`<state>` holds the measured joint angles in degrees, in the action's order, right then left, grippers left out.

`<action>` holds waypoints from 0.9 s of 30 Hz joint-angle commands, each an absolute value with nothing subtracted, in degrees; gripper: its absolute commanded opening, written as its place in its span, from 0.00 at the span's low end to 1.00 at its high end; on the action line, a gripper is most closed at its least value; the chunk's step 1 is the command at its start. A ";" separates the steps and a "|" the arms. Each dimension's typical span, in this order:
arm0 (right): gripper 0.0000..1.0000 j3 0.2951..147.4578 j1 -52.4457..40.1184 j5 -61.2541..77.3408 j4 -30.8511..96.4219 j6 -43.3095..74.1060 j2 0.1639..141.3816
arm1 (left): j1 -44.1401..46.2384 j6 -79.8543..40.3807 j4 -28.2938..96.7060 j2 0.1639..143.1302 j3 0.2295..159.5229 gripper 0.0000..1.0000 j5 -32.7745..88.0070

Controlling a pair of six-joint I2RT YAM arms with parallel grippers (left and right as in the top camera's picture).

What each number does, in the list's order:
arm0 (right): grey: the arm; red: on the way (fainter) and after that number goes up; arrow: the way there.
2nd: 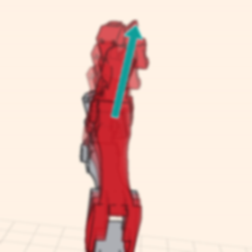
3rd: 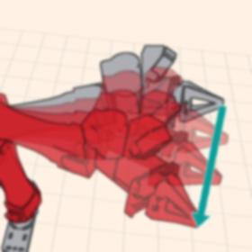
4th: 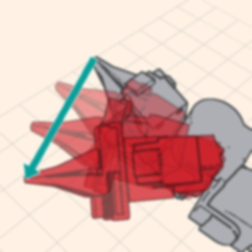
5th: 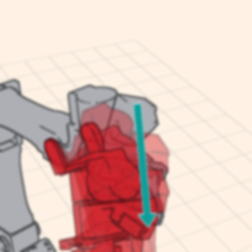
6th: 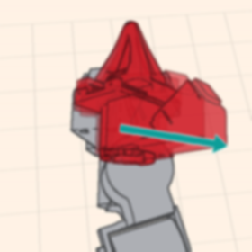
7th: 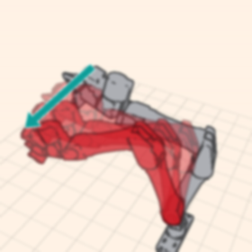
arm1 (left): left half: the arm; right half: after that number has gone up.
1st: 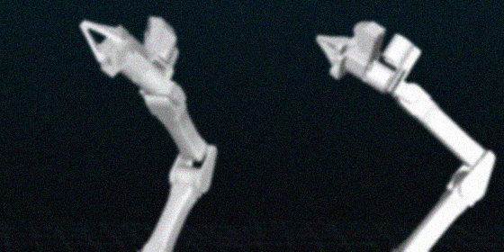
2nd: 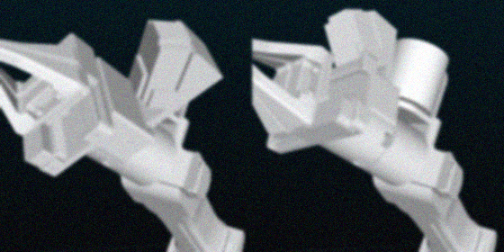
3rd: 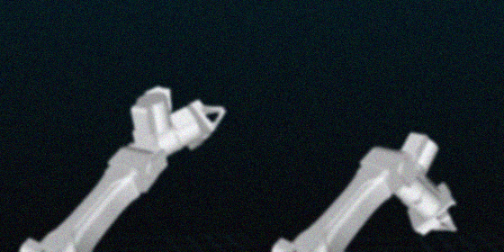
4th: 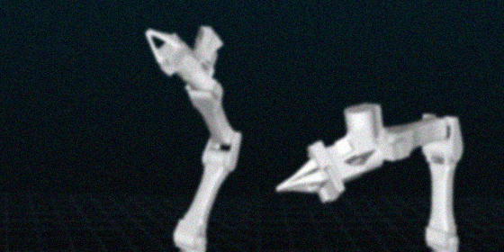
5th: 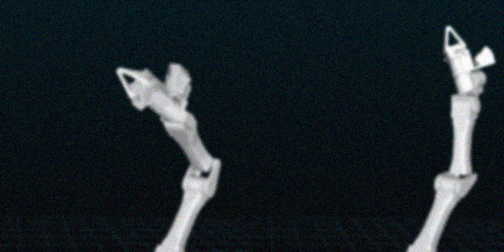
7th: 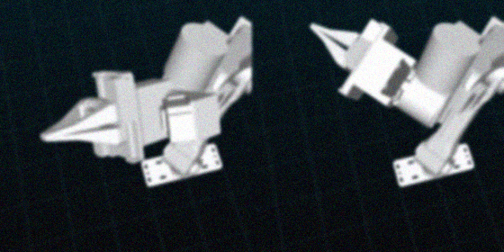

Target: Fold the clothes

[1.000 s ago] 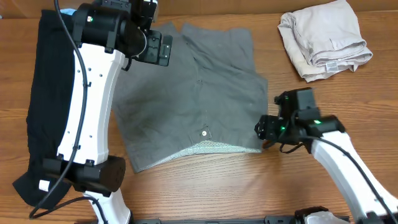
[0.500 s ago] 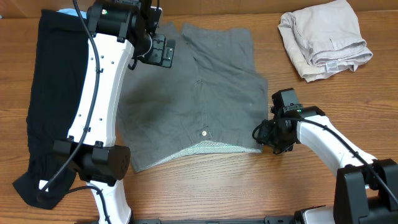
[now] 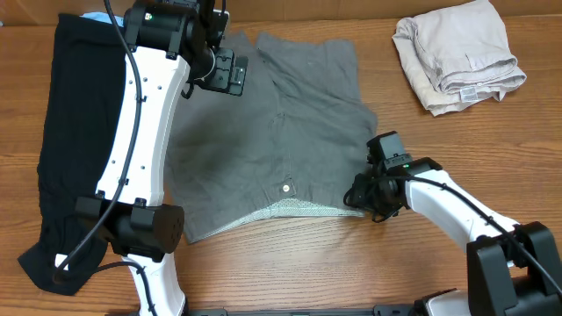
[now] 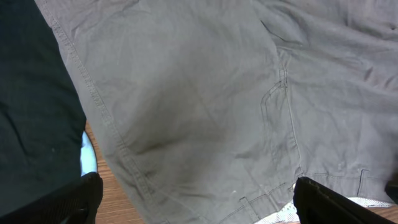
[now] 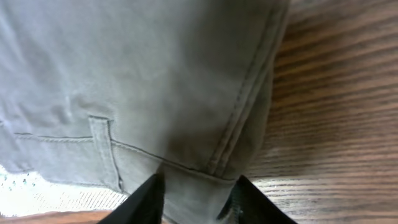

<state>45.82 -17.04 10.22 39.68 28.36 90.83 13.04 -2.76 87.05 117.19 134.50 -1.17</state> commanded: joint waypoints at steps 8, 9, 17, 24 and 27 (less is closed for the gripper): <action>0.04 45.50 -14.02 3.99 42.13 27.90 90.72 | 13.10 -1.67 86.65 117.64 134.26 1.00 -1.91; 0.04 45.60 -12.60 4.10 42.26 26.79 90.72 | 13.10 -1.67 86.52 117.64 134.26 1.00 -1.91; 0.04 47.72 9.56 4.10 41.63 20.18 90.72 | 13.10 -1.67 85.10 117.75 134.23 1.00 -1.89; 0.06 51.44 29.85 10.76 37.10 19.90 90.72 | 13.10 -1.67 83.13 119.70 133.71 1.00 -1.87; 0.49 53.67 34.70 19.42 36.82 19.81 90.72 | 13.10 -1.67 82.67 122.52 133.71 1.00 -1.89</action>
<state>50.15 30.20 10.02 37.21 20.53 90.83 13.04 -2.76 83.11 118.45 134.39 -1.19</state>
